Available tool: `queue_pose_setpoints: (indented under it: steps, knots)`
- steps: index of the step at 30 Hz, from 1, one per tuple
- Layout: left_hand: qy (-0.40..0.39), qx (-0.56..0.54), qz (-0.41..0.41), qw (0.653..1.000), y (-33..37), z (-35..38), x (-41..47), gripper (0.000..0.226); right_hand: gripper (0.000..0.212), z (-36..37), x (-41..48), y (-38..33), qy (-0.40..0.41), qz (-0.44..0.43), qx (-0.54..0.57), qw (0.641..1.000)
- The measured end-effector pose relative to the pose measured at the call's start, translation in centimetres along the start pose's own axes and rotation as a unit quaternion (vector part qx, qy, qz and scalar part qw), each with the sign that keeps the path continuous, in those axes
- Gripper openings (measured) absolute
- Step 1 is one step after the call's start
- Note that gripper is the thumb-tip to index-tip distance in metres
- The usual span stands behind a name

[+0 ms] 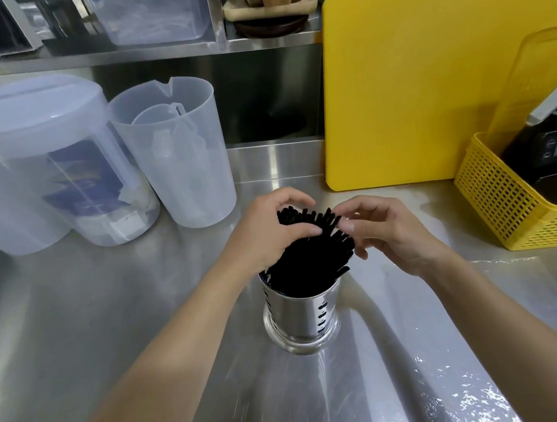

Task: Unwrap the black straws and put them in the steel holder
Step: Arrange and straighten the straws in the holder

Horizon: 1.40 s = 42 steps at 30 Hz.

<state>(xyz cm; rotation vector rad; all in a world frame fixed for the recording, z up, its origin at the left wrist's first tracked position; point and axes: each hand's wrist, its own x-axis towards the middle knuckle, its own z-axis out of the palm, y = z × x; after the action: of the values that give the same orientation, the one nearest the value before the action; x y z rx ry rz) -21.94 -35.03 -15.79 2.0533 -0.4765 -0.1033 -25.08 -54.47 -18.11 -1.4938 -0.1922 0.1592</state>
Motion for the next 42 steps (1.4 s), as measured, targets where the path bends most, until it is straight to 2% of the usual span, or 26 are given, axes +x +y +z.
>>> queue_pose_setpoints:
  steps: [5, 12, 15, 19, 23, 30, 35, 39, 42]
  knots:
    - [0.029, -0.014, 0.011, 0.999, -0.7, -0.4, -0.1, 0.027, 0.015, 0.9, 0.8, -0.7, 0.02, -0.034, -0.041, 0.998]
    - [0.057, -0.041, 0.014, 0.997, -1.3, -0.7, -0.2, 0.028, 0.011, 1.7, 1.8, -1.4, 0.024, -0.034, -0.095, 0.995]
    - [0.059, -0.049, 0.014, 0.997, -1.3, -0.8, -0.3, 0.031, 0.01, 1.9, 2.0, -1.8, -0.001, -0.023, -0.123, 0.992]
    - [0.062, -0.052, 0.016, 0.997, -1.0, -0.8, -0.4, 0.03, 0.021, 2.7, 2.1, -2.0, -0.01, -0.022, -0.133, 0.991]
    - [0.068, -0.049, 0.025, 0.996, -0.8, -0.9, -0.4, 0.028, 0.014, 3.2, 2.4, -1.8, -0.002, -0.04, -0.165, 0.985]
    - [0.066, -0.062, 0.051, 0.995, -0.6, -1.2, -0.2, 0.023, 0.021, 3.4, 2.7, -2.2, -0.02, -0.044, -0.195, 0.98]
    - [0.072, -0.057, 0.05, 0.995, -0.5, -1.0, -0.2, 0.017, 0.017, 3.7, 2.7, -2.2, -0.016, -0.04, -0.232, 0.972]
    - [0.085, -0.053, 0.068, 0.993, 0.1, -1.1, -0.2, 0.022, 0.014, 4.1, 2.7, -2.6, -0.011, -0.056, -0.231, 0.971]
    - [0.061, -0.085, 0.076, 0.992, 1.2, -1.6, -0.2, 0.015, 0.022, 4.5, 2.6, -3.0, -0.027, -0.087, -0.22, 0.971]
